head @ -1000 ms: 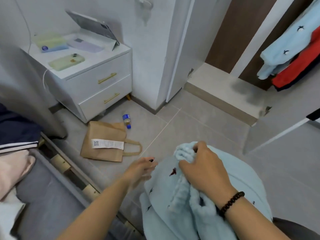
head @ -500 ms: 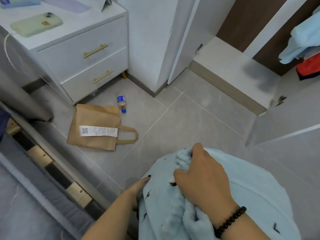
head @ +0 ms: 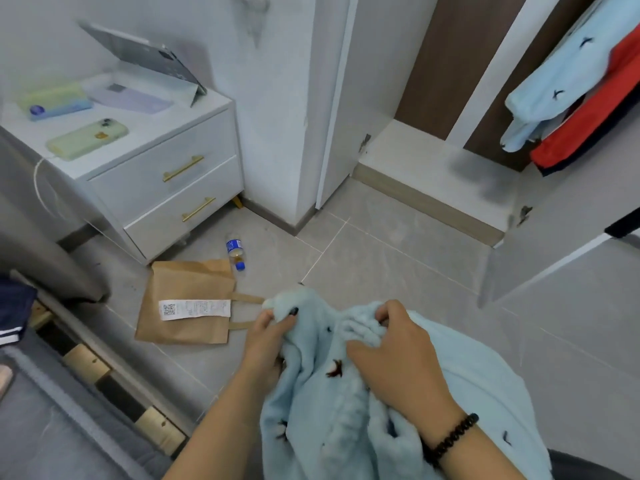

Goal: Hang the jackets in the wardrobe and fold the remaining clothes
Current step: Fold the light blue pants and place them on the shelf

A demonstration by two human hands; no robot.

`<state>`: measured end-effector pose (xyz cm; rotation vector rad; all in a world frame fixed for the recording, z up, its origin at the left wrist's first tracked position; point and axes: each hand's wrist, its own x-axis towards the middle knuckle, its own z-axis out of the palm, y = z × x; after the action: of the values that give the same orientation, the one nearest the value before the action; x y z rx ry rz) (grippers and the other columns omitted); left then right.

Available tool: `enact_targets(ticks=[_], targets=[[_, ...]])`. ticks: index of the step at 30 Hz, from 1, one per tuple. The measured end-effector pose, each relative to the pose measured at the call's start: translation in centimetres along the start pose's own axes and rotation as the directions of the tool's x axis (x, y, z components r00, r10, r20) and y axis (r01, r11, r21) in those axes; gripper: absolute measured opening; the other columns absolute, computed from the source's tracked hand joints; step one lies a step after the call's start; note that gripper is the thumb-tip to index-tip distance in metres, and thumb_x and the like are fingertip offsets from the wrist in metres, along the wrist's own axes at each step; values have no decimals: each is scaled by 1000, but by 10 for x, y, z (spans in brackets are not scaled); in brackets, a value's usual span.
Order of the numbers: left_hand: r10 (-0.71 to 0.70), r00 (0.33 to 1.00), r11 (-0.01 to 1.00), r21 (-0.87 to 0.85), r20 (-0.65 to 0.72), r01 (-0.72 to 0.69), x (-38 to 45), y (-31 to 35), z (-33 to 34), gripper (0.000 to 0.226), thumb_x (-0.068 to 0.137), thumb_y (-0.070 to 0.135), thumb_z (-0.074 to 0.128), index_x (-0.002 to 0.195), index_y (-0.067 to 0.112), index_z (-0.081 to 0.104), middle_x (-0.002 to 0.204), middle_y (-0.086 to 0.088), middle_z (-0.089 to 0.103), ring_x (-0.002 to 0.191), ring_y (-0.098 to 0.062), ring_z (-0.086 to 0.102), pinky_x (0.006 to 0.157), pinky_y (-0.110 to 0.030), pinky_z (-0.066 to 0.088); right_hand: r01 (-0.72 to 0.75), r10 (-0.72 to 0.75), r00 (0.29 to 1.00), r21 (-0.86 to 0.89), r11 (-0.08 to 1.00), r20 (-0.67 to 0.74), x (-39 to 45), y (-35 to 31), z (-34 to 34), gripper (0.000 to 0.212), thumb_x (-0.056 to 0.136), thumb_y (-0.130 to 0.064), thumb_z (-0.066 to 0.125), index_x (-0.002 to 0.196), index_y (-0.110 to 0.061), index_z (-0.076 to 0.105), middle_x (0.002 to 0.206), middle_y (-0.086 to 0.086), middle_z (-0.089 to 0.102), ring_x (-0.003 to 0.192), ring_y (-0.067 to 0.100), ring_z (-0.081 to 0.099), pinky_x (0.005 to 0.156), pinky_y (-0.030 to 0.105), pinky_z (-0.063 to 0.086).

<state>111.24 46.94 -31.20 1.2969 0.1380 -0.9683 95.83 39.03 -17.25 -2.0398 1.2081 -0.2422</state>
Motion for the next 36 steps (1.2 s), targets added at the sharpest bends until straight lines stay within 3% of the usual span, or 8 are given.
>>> enact_targets(ticks=[10, 15, 19, 21, 24, 27, 32, 36], targets=[[613, 652, 707, 59, 446, -705, -169, 114, 131, 23, 79, 9, 75, 77, 29, 65, 82, 0, 71, 76, -10, 65, 68, -20, 51, 129, 162, 927, 694, 708, -337, -53, 10, -150, 14, 79, -13, 68, 93, -18, 68, 78, -4, 74, 68, 10, 70, 51, 18, 50], [711, 365, 472, -23, 601, -881, -242, 120, 186, 28, 75, 7, 79, 70, 29, 62, 85, 6, 69, 79, 0, 64, 71, -10, 47, 254, 211, 871, 774, 581, -444, -93, 34, -228, 24, 87, -9, 57, 64, -12, 54, 43, -9, 55, 36, 1, 51, 34, 12, 37], [649, 59, 332, -213, 758, -919, -280, 82, 210, 30, 76, 3, 73, 70, 30, 62, 121, 10, 63, 117, -4, 59, 92, -8, 41, 293, 214, 890, 864, 410, -404, -116, 54, -233, 8, 83, -14, 63, 80, -16, 70, 73, -2, 72, 64, 7, 68, 50, 19, 51], [596, 1, 380, -281, 803, -881, -287, 54, 210, 27, 77, 3, 72, 70, 27, 62, 133, 2, 58, 127, -14, 54, 97, -13, 40, 309, 226, 894, 897, 315, -387, -125, 70, -223, 17, 85, -12, 62, 97, -19, 71, 93, 2, 75, 83, 12, 72, 64, 25, 56], [484, 15, 557, -294, 875, -776, -283, 25, 197, 9, 72, 9, 73, 74, 16, 69, 130, -7, 61, 126, -24, 55, 100, -19, 41, 216, 169, 955, 962, 165, -243, -144, 89, -204, 41, 82, -27, 72, 121, -17, 64, 115, 17, 68, 107, 32, 66, 93, 48, 50], [351, 37, 723, -245, 936, -646, -273, 5, 177, 14, 81, 24, 75, 78, 10, 74, 116, -17, 66, 117, -34, 59, 102, -34, 45, 151, 184, 964, 966, 208, -191, -160, 104, -183, 55, 65, -32, 85, 114, -14, 67, 110, 22, 68, 103, 39, 66, 94, 51, 49], [104, 566, 984, -1, 818, -179, -270, -22, 152, 80, 26, 25, 101, 86, -1, 55, 91, -20, 69, 83, -28, 70, 68, -30, 58, 74, 231, 959, 933, 352, -163, -180, 120, -156, 51, 64, -18, 87, 110, -13, 65, 104, 16, 72, 96, 34, 70, 86, 48, 55], [-219, 655, 959, 283, 723, 8, -268, -9, 145, 78, 53, 31, 92, 119, 4, 59, 109, -20, 70, 99, -34, 69, 77, -39, 59, 37, 180, 975, 895, 444, -130, -184, 116, -137, 36, 63, -17, 82, 95, -21, 70, 98, 14, 73, 92, 33, 70, 76, 41, 58]])
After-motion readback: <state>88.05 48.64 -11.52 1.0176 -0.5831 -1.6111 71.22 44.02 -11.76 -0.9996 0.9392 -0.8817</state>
